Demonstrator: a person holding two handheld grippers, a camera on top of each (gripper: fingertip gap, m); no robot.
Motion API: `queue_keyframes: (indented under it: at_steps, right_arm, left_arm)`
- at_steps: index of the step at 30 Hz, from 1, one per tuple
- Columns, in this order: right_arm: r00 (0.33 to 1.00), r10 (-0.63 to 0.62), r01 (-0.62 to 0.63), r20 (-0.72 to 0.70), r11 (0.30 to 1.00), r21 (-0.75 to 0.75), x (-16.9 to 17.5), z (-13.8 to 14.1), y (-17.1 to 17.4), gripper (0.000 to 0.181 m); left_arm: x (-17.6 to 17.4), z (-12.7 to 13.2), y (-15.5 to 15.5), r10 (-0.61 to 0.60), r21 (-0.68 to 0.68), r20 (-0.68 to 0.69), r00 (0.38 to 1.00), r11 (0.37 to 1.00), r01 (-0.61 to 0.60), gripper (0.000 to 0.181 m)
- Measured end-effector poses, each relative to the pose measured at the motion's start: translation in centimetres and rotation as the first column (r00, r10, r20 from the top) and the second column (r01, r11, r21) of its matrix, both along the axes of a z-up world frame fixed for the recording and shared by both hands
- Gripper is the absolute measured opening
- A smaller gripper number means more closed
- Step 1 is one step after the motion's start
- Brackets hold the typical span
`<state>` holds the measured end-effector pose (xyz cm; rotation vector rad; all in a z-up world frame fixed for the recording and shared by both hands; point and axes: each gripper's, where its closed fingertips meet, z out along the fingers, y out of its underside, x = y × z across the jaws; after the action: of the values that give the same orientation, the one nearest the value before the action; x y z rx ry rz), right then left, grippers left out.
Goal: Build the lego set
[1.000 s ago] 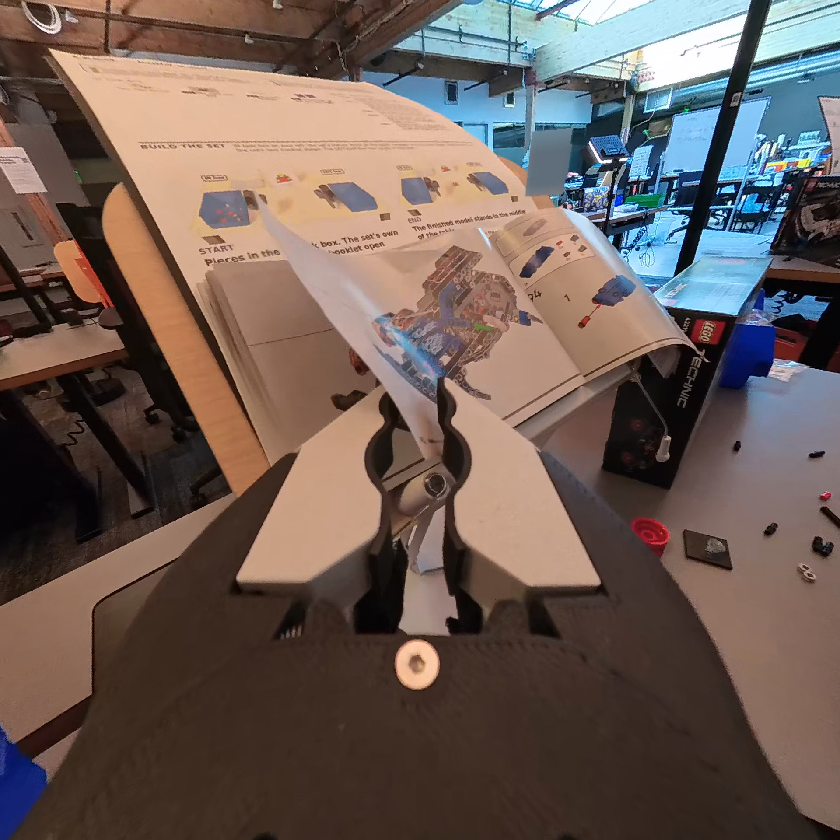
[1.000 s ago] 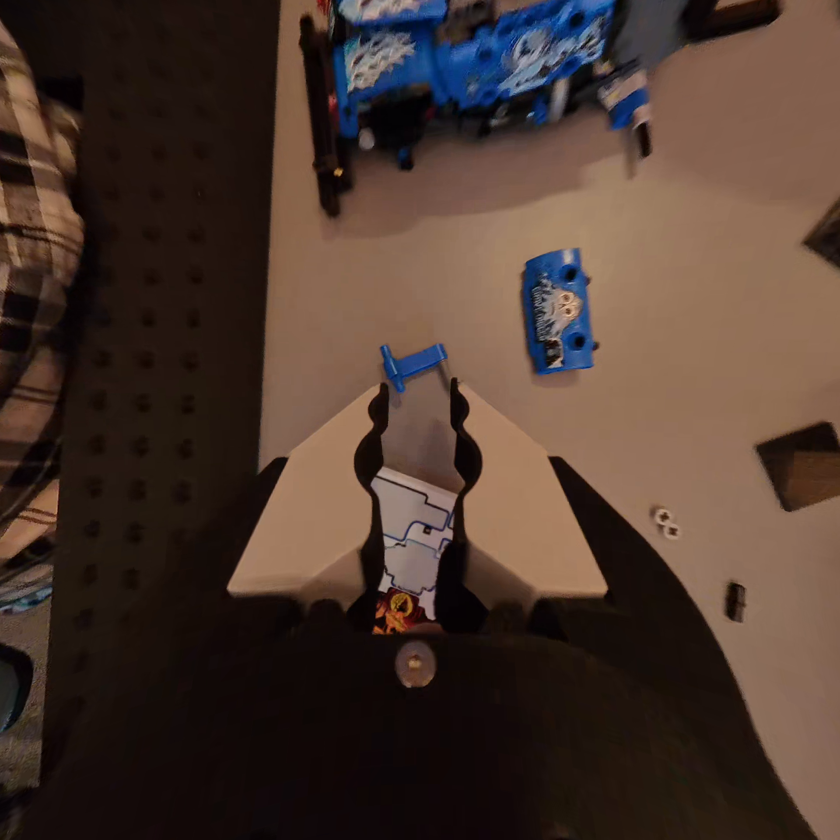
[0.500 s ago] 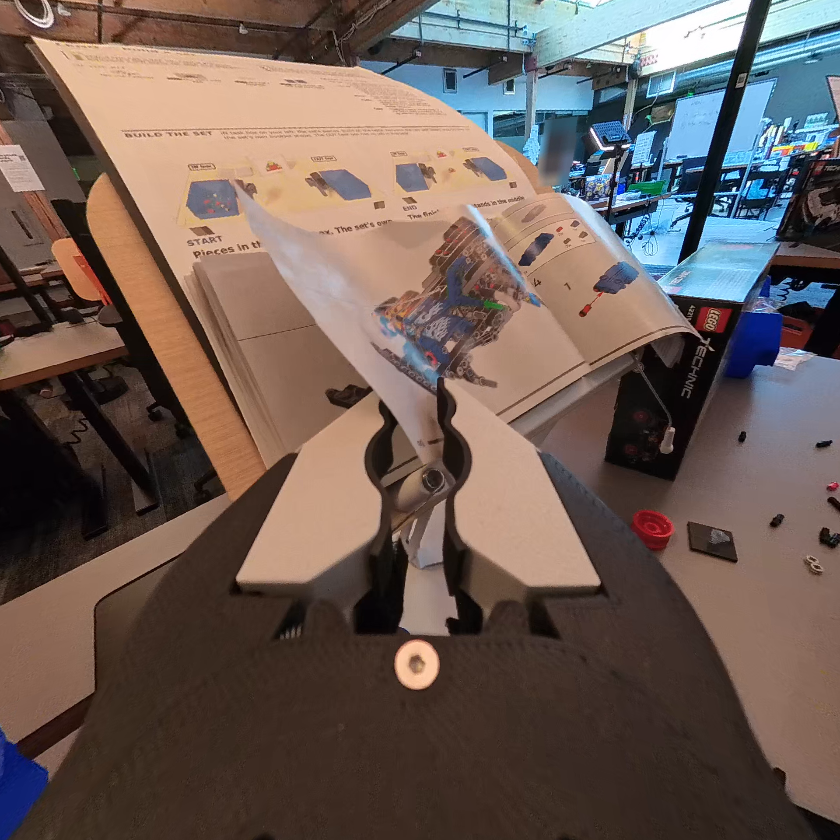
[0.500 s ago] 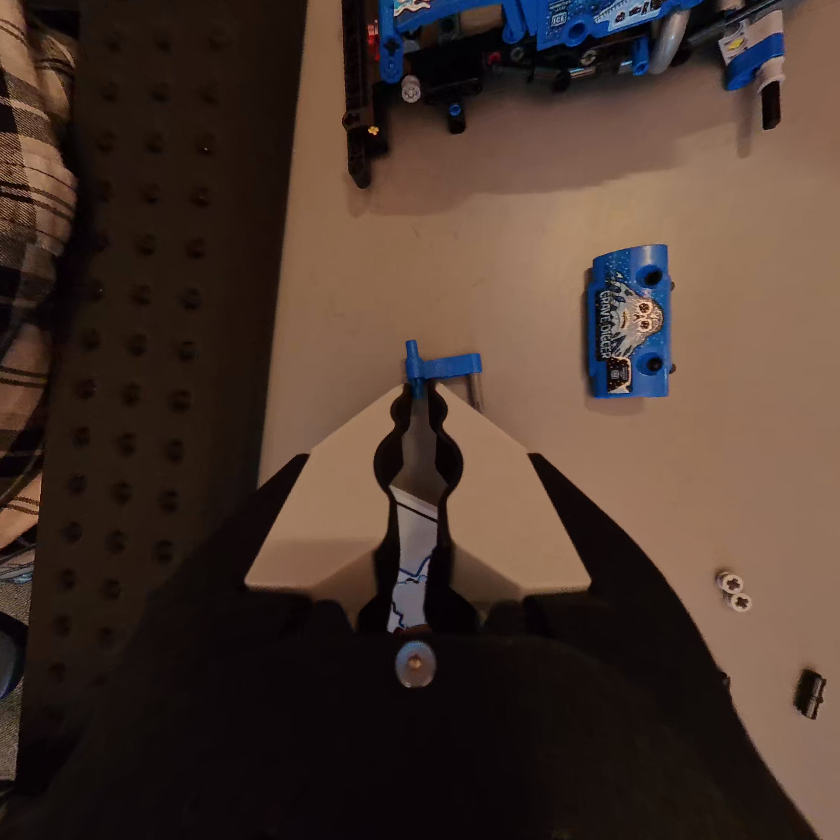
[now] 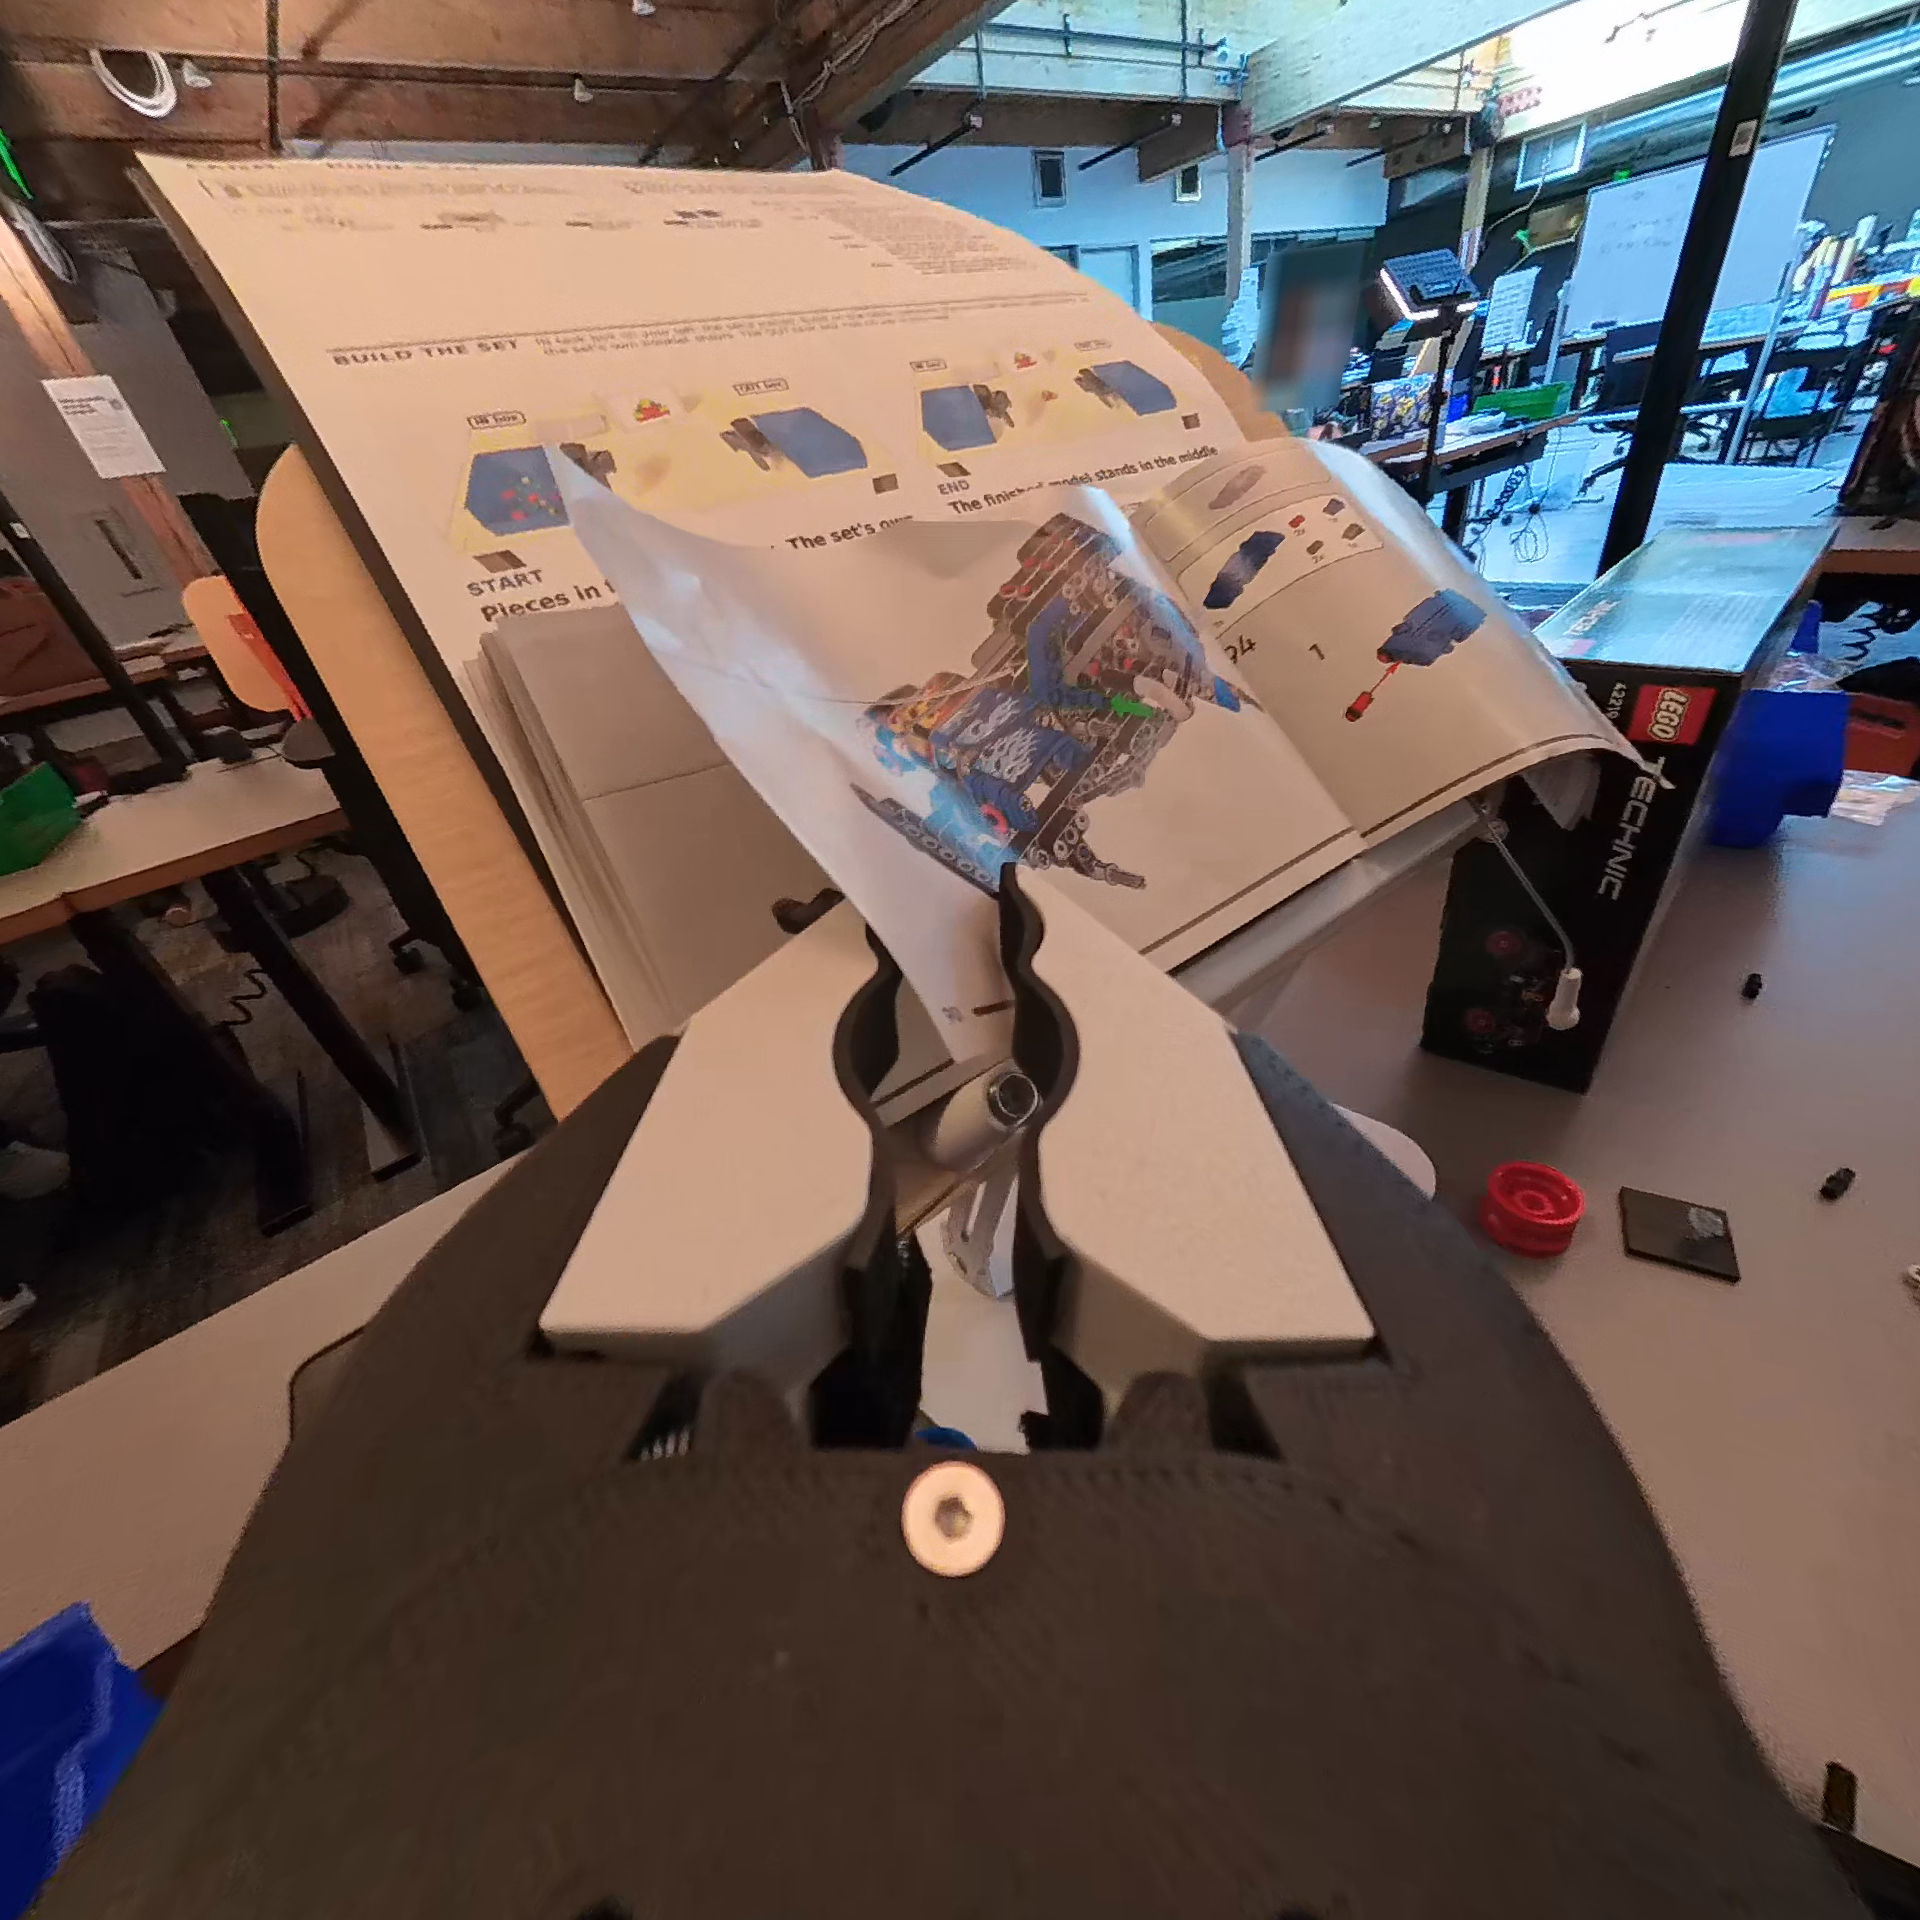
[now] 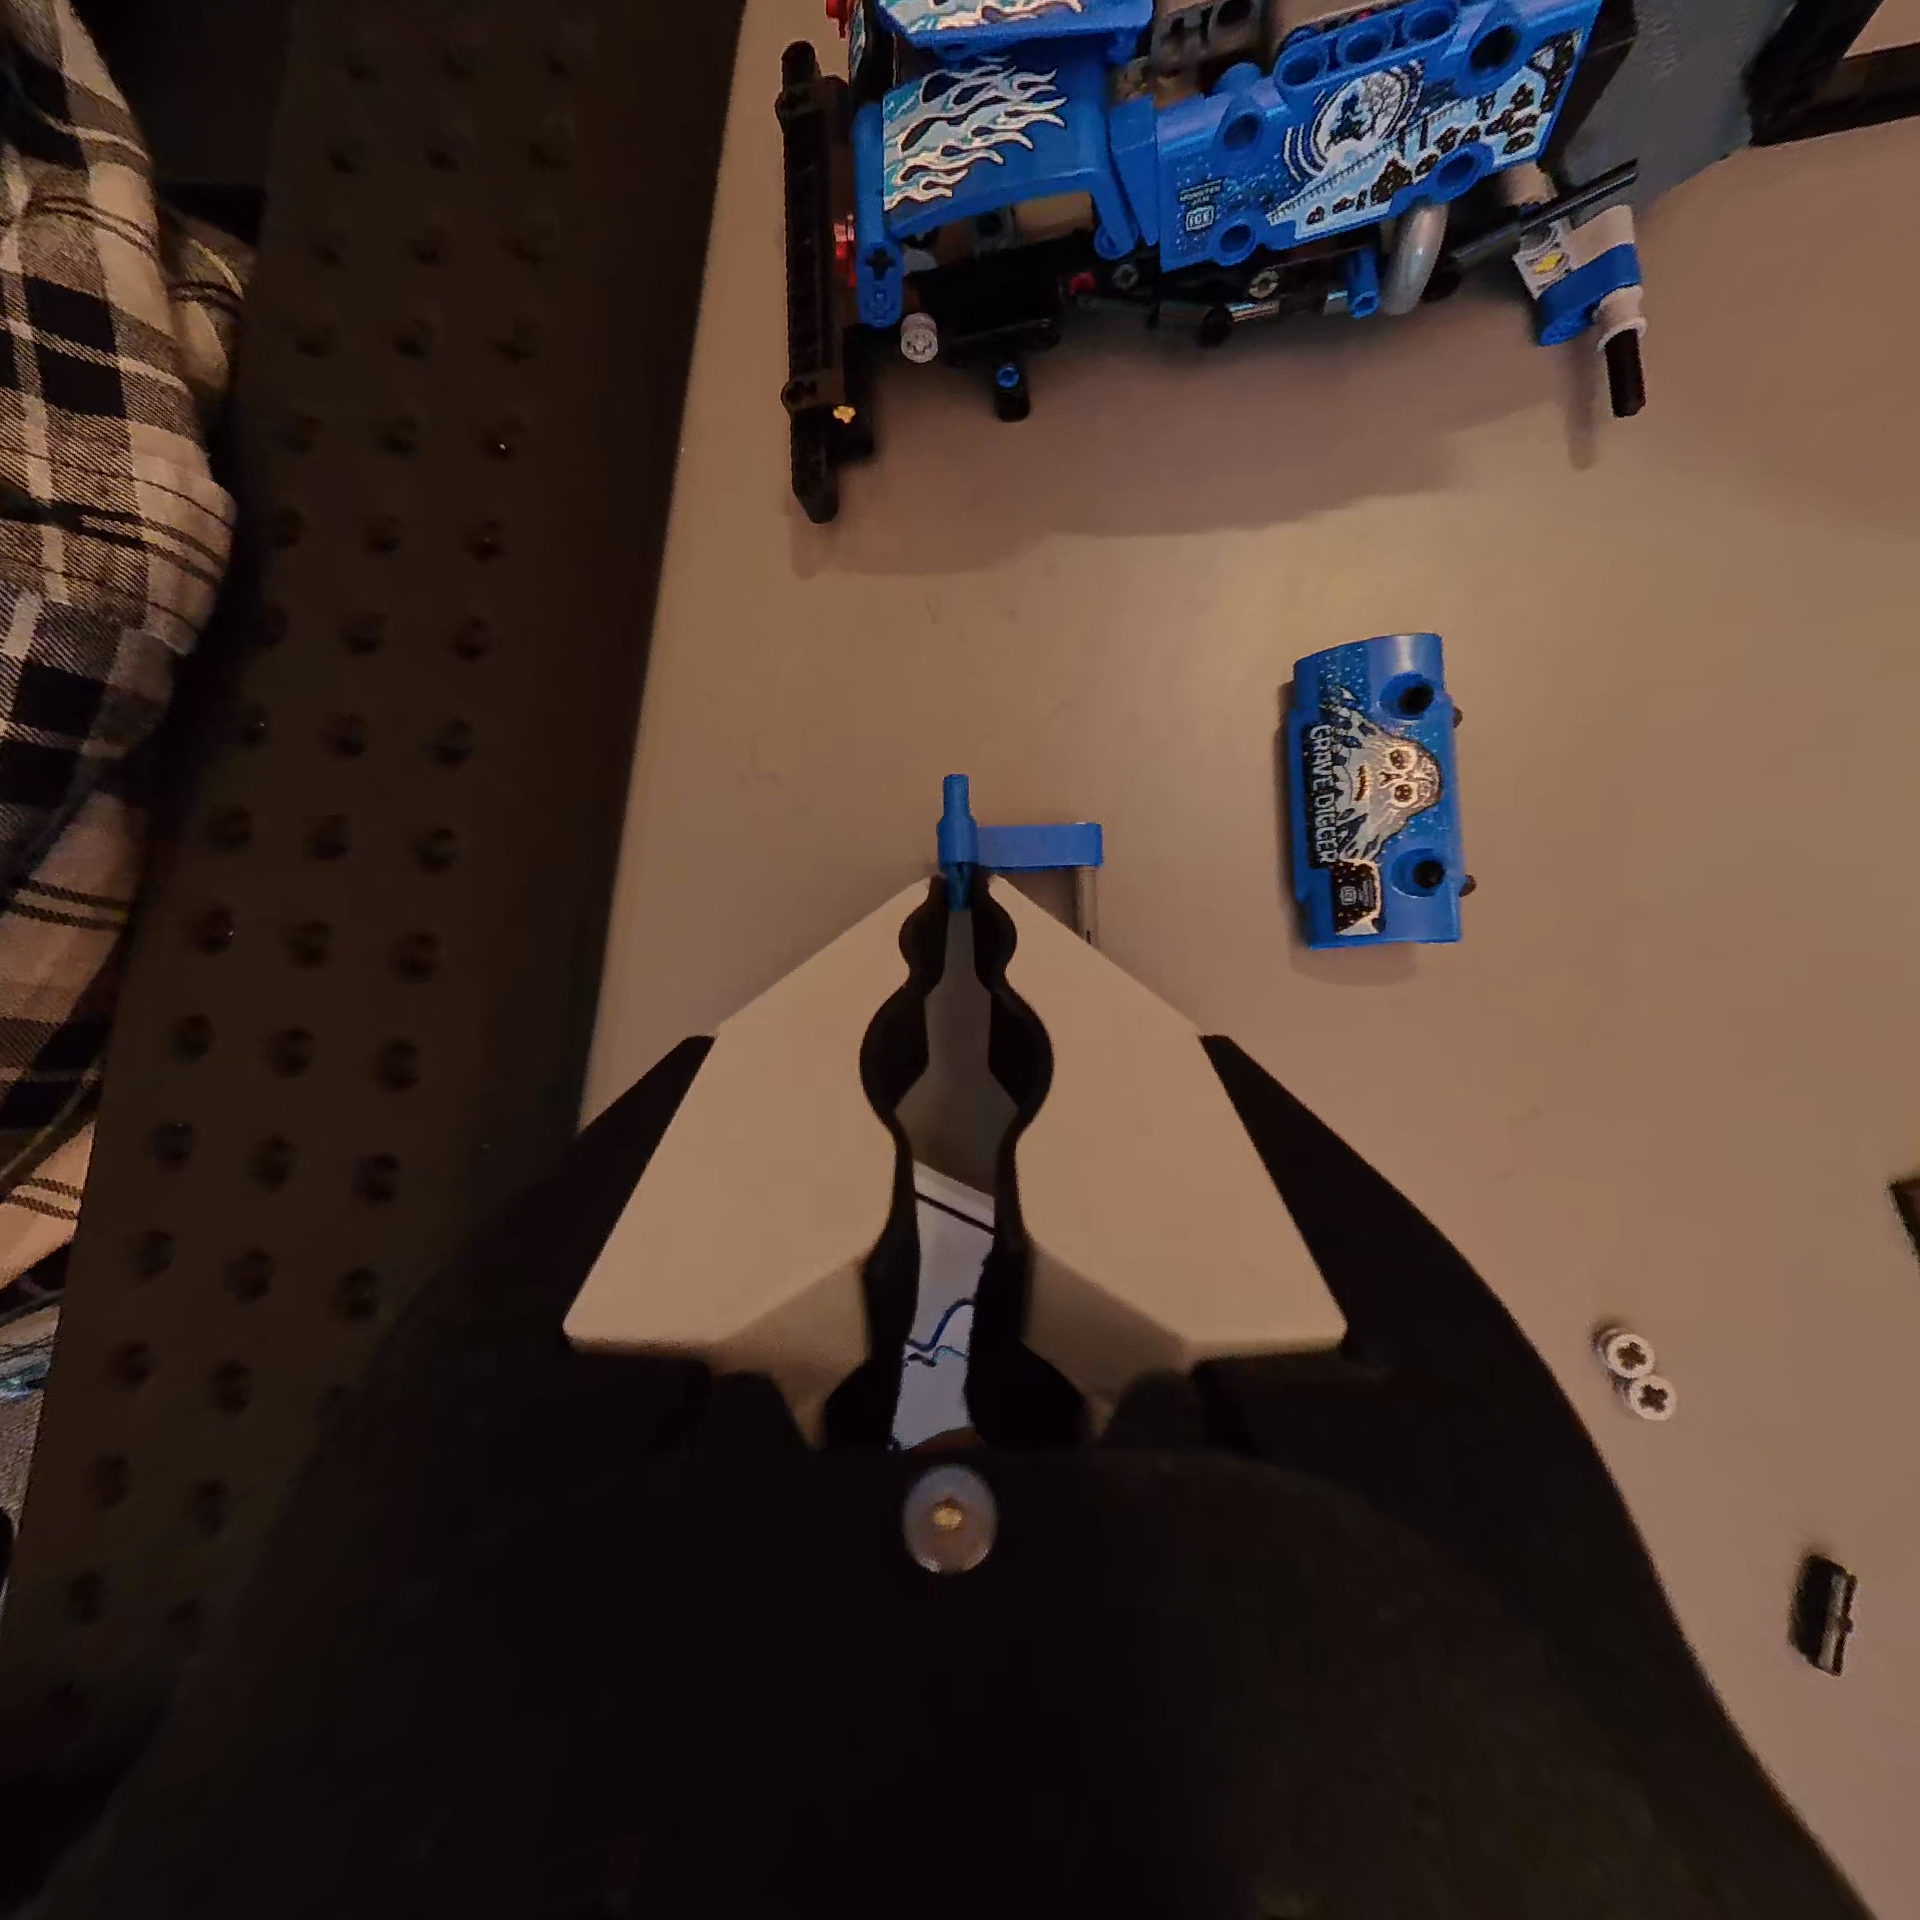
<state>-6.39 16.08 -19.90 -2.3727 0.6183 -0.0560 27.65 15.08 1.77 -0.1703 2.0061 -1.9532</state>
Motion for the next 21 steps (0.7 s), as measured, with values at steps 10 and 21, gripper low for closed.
queue_keyframes:
  at_steps: [10,21]
  right_arm:
    - [0.999,-0.025,0.024,0.039,0.999,0.03,0.7,0.6,-0.2,0.003]
    - [0.996,-0.041,0.037,0.076,0.998,0.059,1.2,1.1,-0.1,0.003]
  left_arm:
    - [0.0,0.0,0.0,0.003,0.006,0.009,1.0,1.0,-0.003,0.015]
    - [0.2,-0.3,-0.1,0.012,0.018,0.013,1.0,1.0,-0.012,0.015]
